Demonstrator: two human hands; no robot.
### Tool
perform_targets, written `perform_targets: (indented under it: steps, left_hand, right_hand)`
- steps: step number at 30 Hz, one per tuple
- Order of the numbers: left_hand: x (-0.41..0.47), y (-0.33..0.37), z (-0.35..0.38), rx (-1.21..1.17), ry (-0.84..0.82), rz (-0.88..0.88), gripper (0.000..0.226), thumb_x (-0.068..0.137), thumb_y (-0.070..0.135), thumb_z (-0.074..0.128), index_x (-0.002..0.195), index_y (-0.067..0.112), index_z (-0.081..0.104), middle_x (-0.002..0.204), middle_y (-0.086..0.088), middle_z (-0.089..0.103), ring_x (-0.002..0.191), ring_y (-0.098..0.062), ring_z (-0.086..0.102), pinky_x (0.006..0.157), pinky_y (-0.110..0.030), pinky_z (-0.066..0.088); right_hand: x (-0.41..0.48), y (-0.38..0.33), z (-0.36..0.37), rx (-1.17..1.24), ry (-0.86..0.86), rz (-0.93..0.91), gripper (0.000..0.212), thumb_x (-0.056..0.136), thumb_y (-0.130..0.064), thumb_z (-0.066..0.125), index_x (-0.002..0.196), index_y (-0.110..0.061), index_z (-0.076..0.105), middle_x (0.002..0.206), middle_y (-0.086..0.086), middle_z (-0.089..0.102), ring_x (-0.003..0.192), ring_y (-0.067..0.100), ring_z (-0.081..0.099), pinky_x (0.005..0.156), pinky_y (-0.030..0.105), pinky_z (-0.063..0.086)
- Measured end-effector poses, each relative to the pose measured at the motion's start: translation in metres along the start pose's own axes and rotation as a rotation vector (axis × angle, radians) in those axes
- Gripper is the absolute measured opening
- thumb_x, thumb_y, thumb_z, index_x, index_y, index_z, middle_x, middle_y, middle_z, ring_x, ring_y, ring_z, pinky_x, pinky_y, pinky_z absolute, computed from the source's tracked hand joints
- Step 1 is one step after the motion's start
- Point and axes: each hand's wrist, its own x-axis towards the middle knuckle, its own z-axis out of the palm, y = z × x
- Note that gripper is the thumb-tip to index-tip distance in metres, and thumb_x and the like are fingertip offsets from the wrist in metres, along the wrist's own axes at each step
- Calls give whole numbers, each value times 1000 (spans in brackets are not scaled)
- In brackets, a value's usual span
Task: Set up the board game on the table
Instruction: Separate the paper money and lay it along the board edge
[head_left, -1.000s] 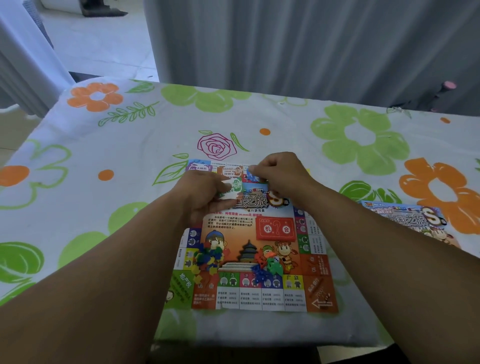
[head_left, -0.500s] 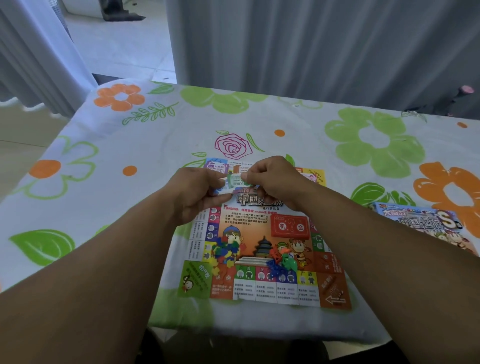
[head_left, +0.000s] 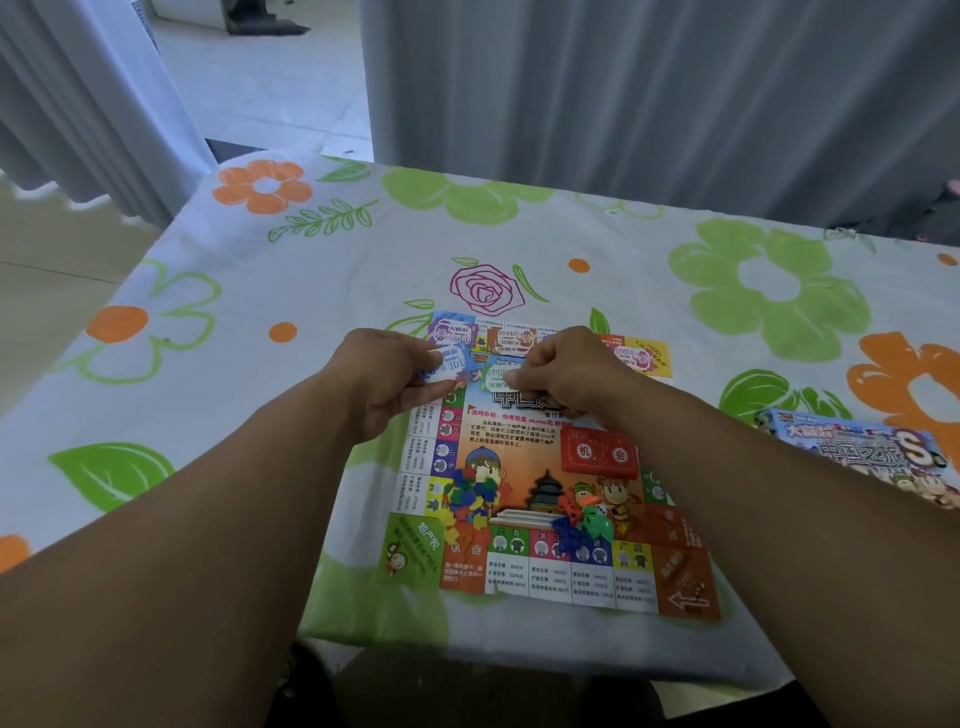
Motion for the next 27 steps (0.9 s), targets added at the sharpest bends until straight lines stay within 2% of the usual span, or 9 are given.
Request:
perform_targets:
  steps: [5,7,9,12,15,19,22,25,27]
  left_hand:
    - [0,0,1,13,-12,-4,7,95,3,63,100,-1,64,108,-25,69,92,-41,72,57,-30,61]
    - [0,1,2,24,-17,-5,6,95,4,64,99,0,65,108,-24,70,90,-41,73,59,-32,61]
    - [1,1,4,30,-21,-7,7,94,5,65,99,0,65,107,-24,71,89,-42,73,61,-33,62]
    - [1,1,8,32,-37,-8,7,92,5,68,96,0,65,105,-25,72,87,-42,73,61,-33,63]
    - [1,0,15,29,-67,-6,11,90,7,70,96,-1,65,102,-25,73,83,-40,75,68,-35,64]
    - [3,-1,30,20,-79,11,12,90,7,71,98,-1,69,103,-22,73,83,-37,76,75,-36,63]
    - [4,-2,41,-7,-77,36,12,89,4,71,99,-4,69,107,-21,71,88,-32,75,68,-31,63]
    - [5,-3,52,-40,-65,42,16,89,-3,69,104,-7,68,102,-19,68,86,-26,72,61,-27,61]
    - [6,-4,58,-33,-61,36,18,90,-5,66,108,-6,67,94,-15,65,76,-20,69,65,-29,62]
  right_hand:
    - [1,-3,3,-123,12,-39,33,80,-23,84,66,-8,58,63,6,54,58,19,50,60,33,43]
    - [2,-2,3,-153,41,-39,32,77,-24,86,70,-2,64,81,16,67,77,29,64,72,40,52]
    - [3,-1,2,-157,67,-39,36,75,-25,88,79,5,68,98,20,70,93,34,68,81,44,55]
    - [3,-2,1,-59,96,-79,35,80,-33,83,76,-5,62,76,15,55,65,21,55,62,33,45]
    - [-4,-9,-2,132,62,-116,45,89,-41,73,87,3,64,76,13,63,50,15,48,47,25,39]
    - [-10,-8,-6,179,-2,-167,31,90,-29,75,87,0,65,69,10,61,54,20,47,44,26,39]
    - [-11,-2,-12,181,0,-140,25,91,-21,73,88,3,67,63,5,61,48,16,47,45,26,40]
    - [-11,5,-24,233,45,-72,23,94,-19,70,85,1,63,49,-3,56,35,8,44,38,19,36]
    - [-6,10,-34,319,107,-22,22,95,-19,68,83,-2,62,59,4,58,37,8,45,38,19,35]
